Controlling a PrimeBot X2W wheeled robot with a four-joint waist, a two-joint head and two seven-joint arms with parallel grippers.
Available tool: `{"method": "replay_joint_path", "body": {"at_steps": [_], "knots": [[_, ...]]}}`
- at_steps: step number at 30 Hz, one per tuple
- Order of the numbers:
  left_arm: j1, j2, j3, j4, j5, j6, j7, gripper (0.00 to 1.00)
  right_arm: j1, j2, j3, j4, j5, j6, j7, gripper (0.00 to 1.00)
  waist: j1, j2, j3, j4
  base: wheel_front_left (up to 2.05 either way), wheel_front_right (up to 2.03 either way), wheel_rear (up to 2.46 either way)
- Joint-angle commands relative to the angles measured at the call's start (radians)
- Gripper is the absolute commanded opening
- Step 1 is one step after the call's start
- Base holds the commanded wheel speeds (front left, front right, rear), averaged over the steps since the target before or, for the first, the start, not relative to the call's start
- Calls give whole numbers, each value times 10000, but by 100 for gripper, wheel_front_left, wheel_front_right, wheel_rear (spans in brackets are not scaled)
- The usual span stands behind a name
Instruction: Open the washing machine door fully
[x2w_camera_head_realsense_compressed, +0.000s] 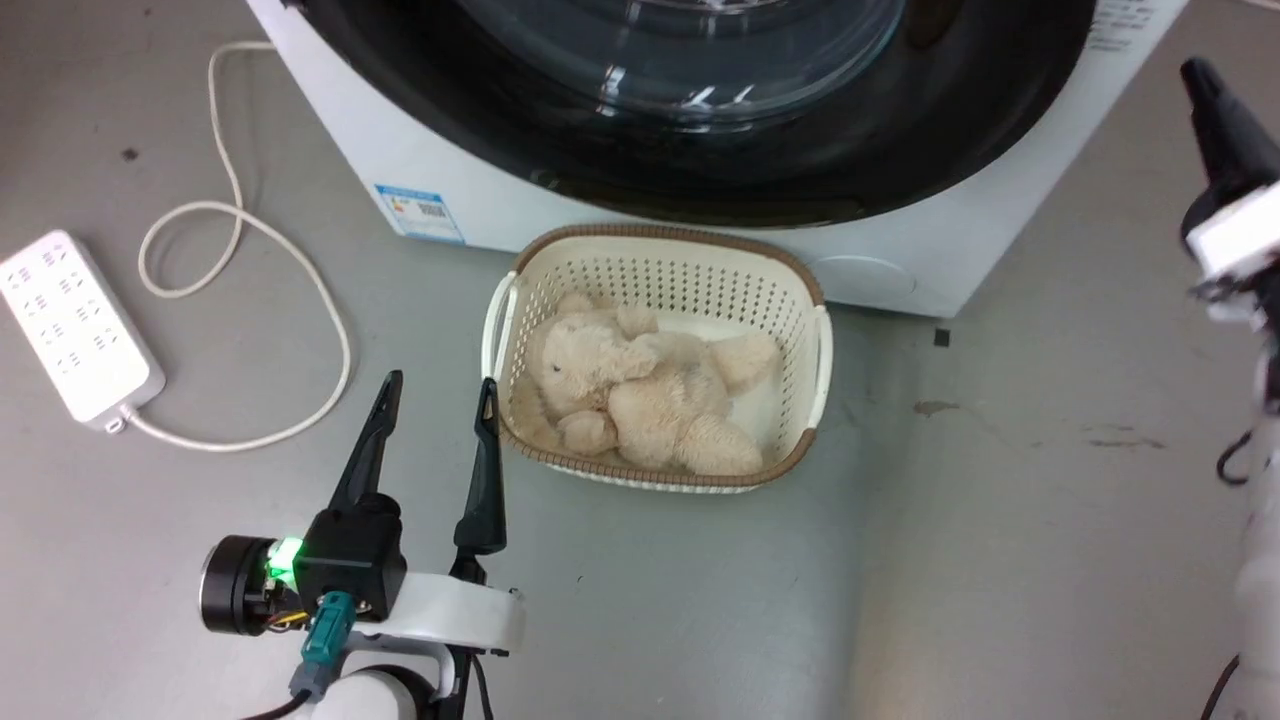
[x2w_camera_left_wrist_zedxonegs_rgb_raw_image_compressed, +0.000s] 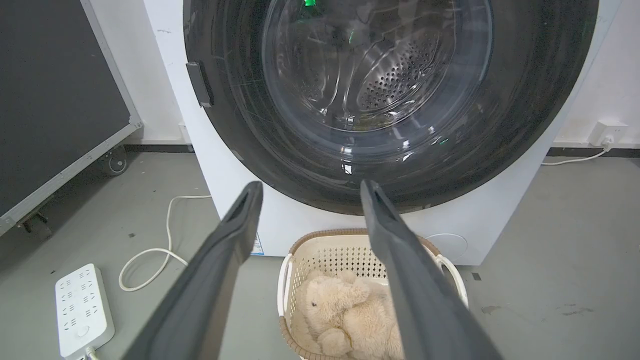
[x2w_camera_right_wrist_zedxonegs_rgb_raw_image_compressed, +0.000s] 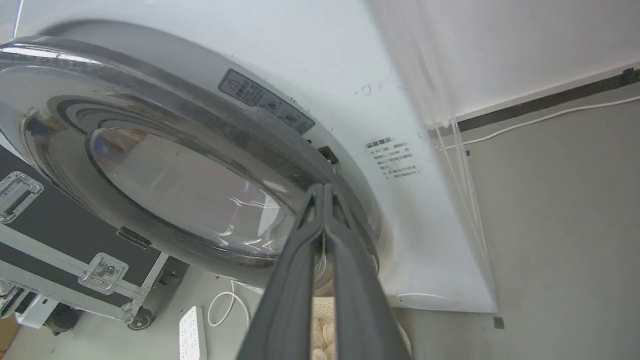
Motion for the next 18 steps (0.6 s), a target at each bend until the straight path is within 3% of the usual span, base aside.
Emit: {"method": "replay_joint_path", "body": {"at_steps": [1,18], "knots": [[-319,10,-104,-90,-20,88,-176,100,-1130,-164,-449,891,494,-4,855,0,-1,-1,295,193,0,0,0],[-693,11,-548,-289,-23,271,-531,100,-4540,-464,-2303,3755,1414,-5,3422,0,-1,-1,1012,759,0,0,0]]}}
